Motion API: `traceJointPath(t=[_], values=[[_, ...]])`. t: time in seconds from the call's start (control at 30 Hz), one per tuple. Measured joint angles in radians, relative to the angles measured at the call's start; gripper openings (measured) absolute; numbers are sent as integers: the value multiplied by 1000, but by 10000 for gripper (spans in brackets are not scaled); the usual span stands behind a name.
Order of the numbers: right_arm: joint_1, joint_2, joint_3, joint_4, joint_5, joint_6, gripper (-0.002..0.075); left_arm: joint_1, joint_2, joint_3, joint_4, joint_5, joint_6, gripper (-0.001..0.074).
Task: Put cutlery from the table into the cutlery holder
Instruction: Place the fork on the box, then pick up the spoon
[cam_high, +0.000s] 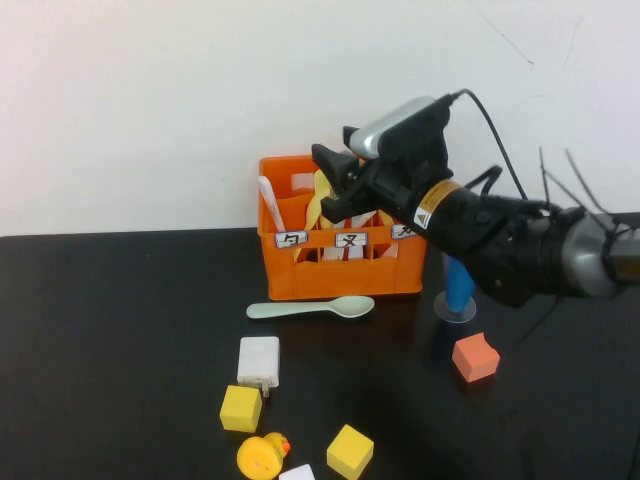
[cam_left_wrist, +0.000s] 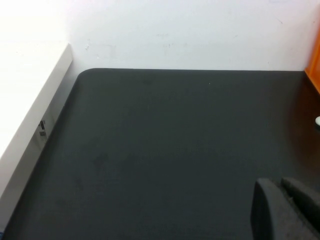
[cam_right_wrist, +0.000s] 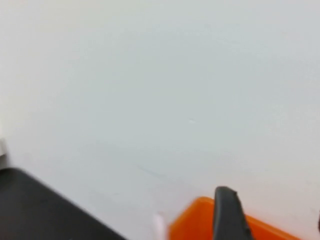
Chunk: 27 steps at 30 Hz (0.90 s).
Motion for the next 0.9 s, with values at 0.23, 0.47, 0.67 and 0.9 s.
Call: traceJointPath(t=[0.23, 0.47, 0.67, 0.9], values=[[35, -167, 0, -235, 296, 32, 321, 0, 0, 0, 0, 0, 0, -1], [127, -305, 0, -460, 631, -1, 314, 0, 0, 0, 0, 0, -6, -1], [236, -315, 0, -533, 786, -135, 288, 0, 0, 0, 0, 0, -6, -1], [306, -276, 0, -522, 952, -215, 273, 0, 0, 0, 0, 0, -6, -1]])
